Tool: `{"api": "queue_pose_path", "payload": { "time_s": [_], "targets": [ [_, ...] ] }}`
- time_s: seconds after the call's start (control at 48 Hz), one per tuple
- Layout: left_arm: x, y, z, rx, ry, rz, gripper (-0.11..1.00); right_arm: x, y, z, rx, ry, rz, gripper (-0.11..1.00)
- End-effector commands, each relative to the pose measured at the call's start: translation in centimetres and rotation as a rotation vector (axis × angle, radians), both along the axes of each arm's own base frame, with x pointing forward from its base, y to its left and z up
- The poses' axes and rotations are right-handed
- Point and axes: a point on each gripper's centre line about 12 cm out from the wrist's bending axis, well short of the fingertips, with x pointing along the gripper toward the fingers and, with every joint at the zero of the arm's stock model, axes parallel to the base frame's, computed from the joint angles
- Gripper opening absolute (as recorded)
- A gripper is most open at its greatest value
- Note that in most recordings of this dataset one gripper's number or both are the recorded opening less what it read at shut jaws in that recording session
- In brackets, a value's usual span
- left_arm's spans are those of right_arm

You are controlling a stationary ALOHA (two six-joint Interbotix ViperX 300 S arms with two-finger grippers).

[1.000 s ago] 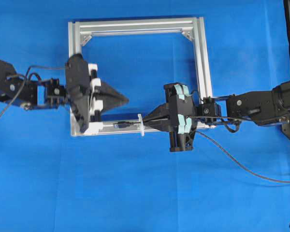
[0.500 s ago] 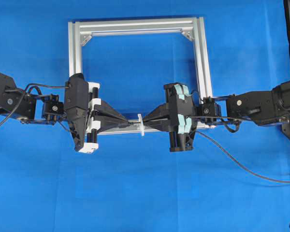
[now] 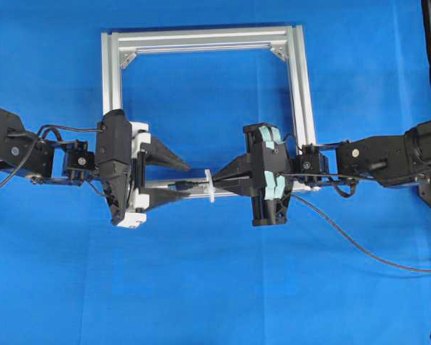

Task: Insert the wire through the string loop located in the center.
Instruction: 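Move the left gripper to the plug emerging from the loop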

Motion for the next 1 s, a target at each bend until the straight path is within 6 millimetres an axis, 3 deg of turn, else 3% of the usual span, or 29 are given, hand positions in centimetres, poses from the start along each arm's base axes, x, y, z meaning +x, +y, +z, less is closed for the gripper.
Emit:
{"api": "queue_pose_path", "payload": {
  "time_s": [0.0, 0.062, 0.125, 0.812, 0.979],
  "targets": [
    [0.5, -0.2, 1.4, -0.006, -0.047, -0.004, 0.74, 0.4, 0.1, 1.1, 0.001, -0.038, 0.002, -0.02],
    [0.5, -0.2, 1.3, -0.009, -0.043, -0.002, 0.87, 0.4, 0.1, 1.0, 0.001, -0.037, 0.002, -0.02],
    [0.5, -0.2, 1.3, -0.01, -0.041, -0.003, 0.93, 0.4, 0.1, 1.0, 0.001, -0.037, 0.002, -0.02],
    [0.5, -0.2, 1.1, -0.008, -0.023, -0.005, 0.92, 0.4, 0.2, 1.0, 0.001, -0.034, 0.004, -0.02],
    [0.5, -0.3, 0.1, -0.007, 0.008, -0.004, 0.92, 0.4, 0.1, 1.0, 0.001, -0.034, 0.003, -0.02]
  ]
}}
